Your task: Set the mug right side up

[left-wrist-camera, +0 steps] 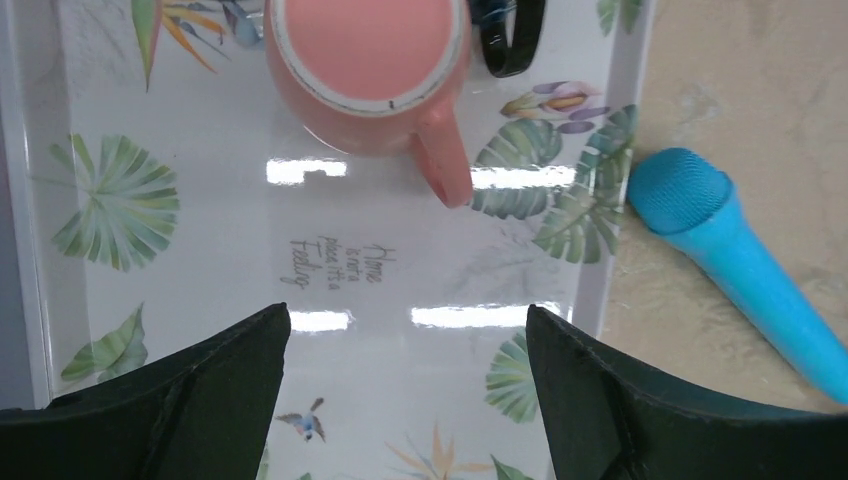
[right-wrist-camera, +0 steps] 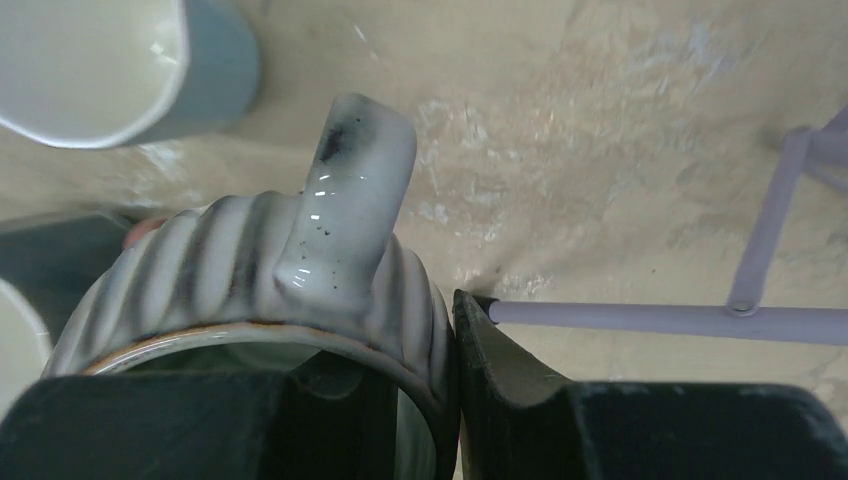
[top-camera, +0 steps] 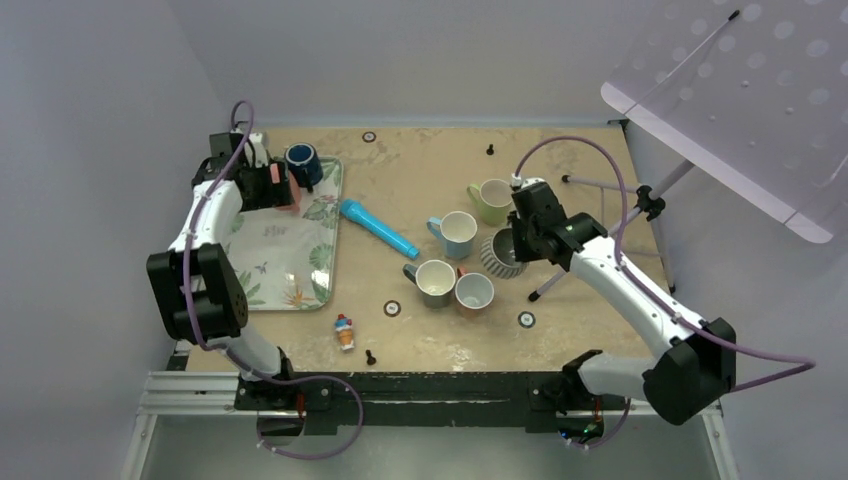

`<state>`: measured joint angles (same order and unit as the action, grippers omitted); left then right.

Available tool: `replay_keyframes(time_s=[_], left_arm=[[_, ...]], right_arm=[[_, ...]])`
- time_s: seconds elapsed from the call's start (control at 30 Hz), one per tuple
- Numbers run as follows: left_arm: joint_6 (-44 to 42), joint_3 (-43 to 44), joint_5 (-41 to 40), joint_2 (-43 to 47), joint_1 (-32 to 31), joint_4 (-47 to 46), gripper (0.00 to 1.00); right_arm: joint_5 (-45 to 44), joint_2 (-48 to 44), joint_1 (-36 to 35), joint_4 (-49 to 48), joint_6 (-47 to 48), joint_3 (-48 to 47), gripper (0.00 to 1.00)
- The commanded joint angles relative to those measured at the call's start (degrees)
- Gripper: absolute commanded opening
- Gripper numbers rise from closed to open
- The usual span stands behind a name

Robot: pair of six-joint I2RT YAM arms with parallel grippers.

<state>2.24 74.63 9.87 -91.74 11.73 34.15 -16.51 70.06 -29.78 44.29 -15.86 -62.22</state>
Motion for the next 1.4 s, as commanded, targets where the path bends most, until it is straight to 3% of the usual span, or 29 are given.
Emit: replay_keyframes(time_s=[0.0,0.23,0.37,0.6,0.73,0.93,1.2,1.37], left_arm=[[-1.9,2.9,-7.0,-4.8,-2.0,-4.8,0.92],[-1.2,8.0,-9.6,-11.5,-4.5,-5.4,0.95],[-0.7,10.0,-9.7,-15.0,-4.5,-5.7,0.9],[0.0,13.3,-11.7,-19.4,-4.4,-4.7,0.75],[0.0,14.6,-11.8,-20.1,-4.4,-3.5,0.68],[-1.1,16.0,-12.6,-20.2,-3.9,-2.1,0.44],[-5.4,22.0,-10.8,-24.9,-3.2,3.8,0.45],[-6.5,26.7,-10.8,-28.6,-3.1,7.4,0.43]], right_arm=[[7.9,0.7,5.3,-7.2,-1.2,3.9,0.0],[12.3,8.5,11.4,-11.2,1.0,5.3,0.0],[14.2,13.6,12.7,-13.2,1.5,5.5,0.01],[7.9,21.0,12.7,-14.3,0.5,2.8,0.06],[6.8,22.5,12.7,-15.9,0.4,3.1,0.17],[8.3,23.6,12.6,-16.2,0.8,3.3,0.37],[9.0,19.7,11.6,-14.7,1.3,3.1,0.54],[8.3,15.6,10.3,-12.7,1.4,2.8,0.58]])
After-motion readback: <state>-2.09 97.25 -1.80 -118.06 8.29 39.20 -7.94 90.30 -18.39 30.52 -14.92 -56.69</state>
